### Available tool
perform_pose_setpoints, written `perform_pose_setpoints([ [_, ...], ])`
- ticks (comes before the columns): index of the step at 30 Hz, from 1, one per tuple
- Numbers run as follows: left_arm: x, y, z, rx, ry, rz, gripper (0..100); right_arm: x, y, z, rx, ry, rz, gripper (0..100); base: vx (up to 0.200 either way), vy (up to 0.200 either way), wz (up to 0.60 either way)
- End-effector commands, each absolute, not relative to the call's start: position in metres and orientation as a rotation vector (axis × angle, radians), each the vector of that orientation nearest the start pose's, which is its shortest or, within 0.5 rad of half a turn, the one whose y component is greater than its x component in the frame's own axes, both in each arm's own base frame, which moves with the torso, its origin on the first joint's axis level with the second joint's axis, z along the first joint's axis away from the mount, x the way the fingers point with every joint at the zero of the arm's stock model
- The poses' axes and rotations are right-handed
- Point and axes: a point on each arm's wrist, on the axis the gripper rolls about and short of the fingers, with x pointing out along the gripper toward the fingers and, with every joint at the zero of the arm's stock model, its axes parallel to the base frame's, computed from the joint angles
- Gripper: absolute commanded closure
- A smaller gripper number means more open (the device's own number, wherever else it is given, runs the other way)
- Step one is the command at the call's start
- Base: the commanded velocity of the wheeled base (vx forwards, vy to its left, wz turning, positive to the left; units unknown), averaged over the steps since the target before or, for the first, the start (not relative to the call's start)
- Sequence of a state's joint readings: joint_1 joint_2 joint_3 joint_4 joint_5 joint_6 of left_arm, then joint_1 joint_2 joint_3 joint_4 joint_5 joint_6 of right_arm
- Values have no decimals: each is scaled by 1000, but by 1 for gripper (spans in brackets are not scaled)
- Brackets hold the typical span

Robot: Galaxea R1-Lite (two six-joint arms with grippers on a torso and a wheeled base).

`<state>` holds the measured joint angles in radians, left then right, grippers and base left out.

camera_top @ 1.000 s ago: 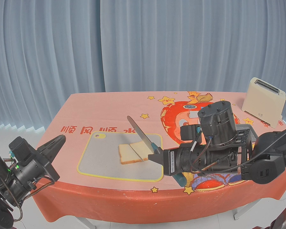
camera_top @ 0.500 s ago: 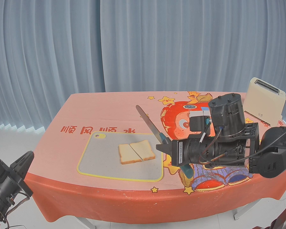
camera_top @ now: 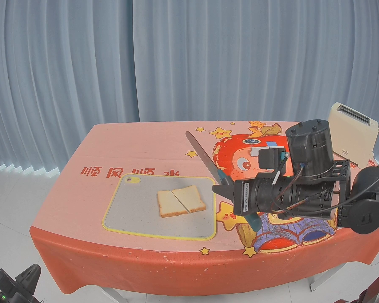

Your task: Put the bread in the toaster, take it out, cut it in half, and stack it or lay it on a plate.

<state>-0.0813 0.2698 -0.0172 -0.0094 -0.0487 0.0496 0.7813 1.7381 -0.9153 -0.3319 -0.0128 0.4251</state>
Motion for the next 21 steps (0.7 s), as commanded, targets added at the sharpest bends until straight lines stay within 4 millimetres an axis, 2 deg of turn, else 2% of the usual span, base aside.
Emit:
perform_pose_setpoints([
  [1,-18,0,78,44,66,-55,100,220,220,173,219,558,648,100,0,0,0],
  [4,-20,0,77,5,34,32,100,219,222,170,217,526,664,100,0,0,0],
  [21,-20,0,76,0,32,17,100,219,219,169,220,481,627,100,0,0,0],
])
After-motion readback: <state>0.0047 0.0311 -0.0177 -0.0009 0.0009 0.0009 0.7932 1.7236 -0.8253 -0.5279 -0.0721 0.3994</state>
